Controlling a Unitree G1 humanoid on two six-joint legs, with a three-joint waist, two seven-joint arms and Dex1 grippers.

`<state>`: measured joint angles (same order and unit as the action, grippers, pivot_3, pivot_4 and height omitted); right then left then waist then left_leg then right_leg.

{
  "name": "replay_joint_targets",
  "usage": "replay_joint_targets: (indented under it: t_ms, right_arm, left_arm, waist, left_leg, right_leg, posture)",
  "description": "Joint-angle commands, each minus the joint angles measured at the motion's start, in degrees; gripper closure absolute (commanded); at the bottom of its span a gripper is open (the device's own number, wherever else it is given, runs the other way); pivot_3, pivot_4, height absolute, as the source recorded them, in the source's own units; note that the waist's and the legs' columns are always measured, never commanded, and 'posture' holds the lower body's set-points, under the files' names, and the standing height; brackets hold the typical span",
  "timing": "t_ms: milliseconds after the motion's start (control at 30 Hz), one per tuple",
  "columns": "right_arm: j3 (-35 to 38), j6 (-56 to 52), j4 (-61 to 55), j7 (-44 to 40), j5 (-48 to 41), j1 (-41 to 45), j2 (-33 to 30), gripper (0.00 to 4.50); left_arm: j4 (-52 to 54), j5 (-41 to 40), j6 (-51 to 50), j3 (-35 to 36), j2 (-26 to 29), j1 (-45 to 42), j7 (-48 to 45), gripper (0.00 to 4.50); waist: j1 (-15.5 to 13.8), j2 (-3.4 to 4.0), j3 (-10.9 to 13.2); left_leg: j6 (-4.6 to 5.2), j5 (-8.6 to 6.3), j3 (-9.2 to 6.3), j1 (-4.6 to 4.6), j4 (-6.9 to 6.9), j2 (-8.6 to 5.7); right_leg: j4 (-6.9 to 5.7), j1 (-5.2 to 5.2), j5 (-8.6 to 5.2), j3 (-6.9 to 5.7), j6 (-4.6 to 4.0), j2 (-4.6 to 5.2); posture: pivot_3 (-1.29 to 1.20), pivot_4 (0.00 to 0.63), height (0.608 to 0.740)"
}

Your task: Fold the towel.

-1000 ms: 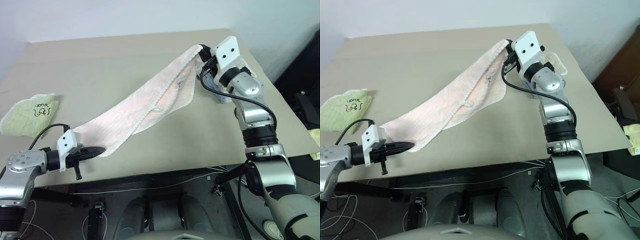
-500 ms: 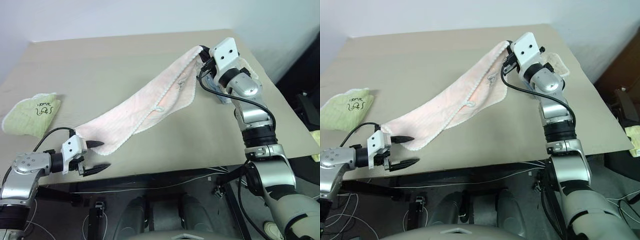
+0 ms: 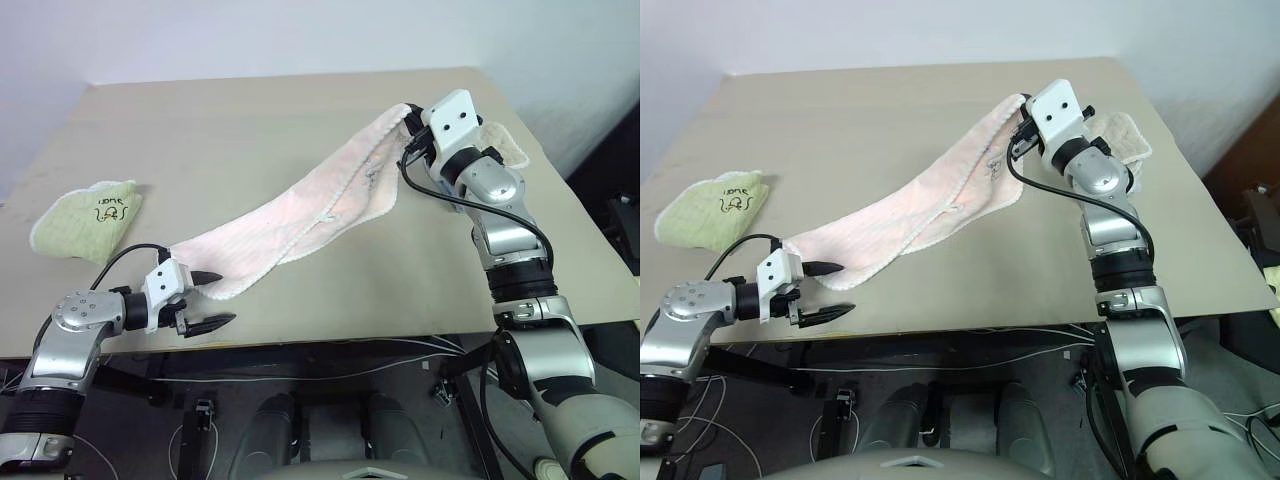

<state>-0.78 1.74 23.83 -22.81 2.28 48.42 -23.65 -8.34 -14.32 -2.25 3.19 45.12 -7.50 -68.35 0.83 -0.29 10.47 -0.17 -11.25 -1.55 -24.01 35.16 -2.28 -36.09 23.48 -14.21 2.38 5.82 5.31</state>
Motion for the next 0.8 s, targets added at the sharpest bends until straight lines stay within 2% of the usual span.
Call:
replay_joint_targets:
  t_ms: [33,333,433,567,667,800]
  right_arm:
    - [1.1,0.2,-2.7,0.7,0.1,0.7,-0.9,4.50]
    - [1.3,0.3,-2.2,0.8,0.1,1.0,-1.2,4.50]
    - [1.2,0.3,-2.2,0.8,0.2,0.8,-1.3,4.50]
    - [1.1,-0.1,-2.6,0.5,0.0,0.7,-1.2,4.50]
    - [1.2,-0.1,-2.5,0.1,-0.3,0.9,-1.3,4.50]
    - [1.9,0.3,-1.8,-0.2,-0.9,1.3,-1.5,4.50]
  left_arm:
    - [2.9,-0.5,-4.4,0.3,1.1,-0.5,1.4,1.28]
    - [1.8,1.5,-4.3,-1.0,2.5,-1.1,0.7,4.38]
    - [1.1,1.7,-3.3,-0.9,2.8,-1.0,0.1,4.45]
    - [0.1,-3.8,-5.2,3.8,2.3,-2.5,-0.5,4.45]
    - [-0.2,-10.3,-12.6,8.4,4.3,-4.8,-2.0,4.45]
    - [-4.4,-12.4,-16.5,12.0,8.4,-8.4,-3.7,4.45]
  waist:
    - [0.1,-0.01,0.0]
    - [0.4,-0.01,0.0]
    - [0.4,-0.01,0.0]
    - [0.4,-0.04,0.0]
    - [0.4,-0.14,0.1]
    - [0.5,-0.19,0.1]
  left_leg:
    - [0.01,0.01,0.00,-0.01,0.00,0.00]
    - [0.01,0.03,0.02,-0.10,-0.04,0.08]
    - [0.01,0.03,0.03,-0.22,-0.08,0.08]
    - [0.01,0.03,0.03,-0.26,-0.07,0.09]
    - [0.01,0.03,0.03,-0.40,-0.05,0.12]
    - [0.01,0.04,0.03,-0.48,-0.05,0.13]
  right_leg:
    - [0.01,0.02,0.00,0.00,0.00,-0.02]
    - [0.08,0.12,-0.09,0.07,0.17,-0.18]
    - [0.09,0.23,-0.11,0.07,0.19,-0.17]
    - [0.08,0.27,-0.11,0.08,0.18,-0.17]
    - [0.04,0.45,-0.11,0.07,0.18,-0.19]
    - [0.01,0.54,-0.10,0.07,0.20,-0.26]
  posture:
    - [0.00,0.150,0.740]
    - [0.00,0.150,0.740]
    - [0.00,0.150,0.740]
    - [0.00,0.150,0.740]
    - [0.00,0.150,0.740]
    - [0.00,0.150,0.740]
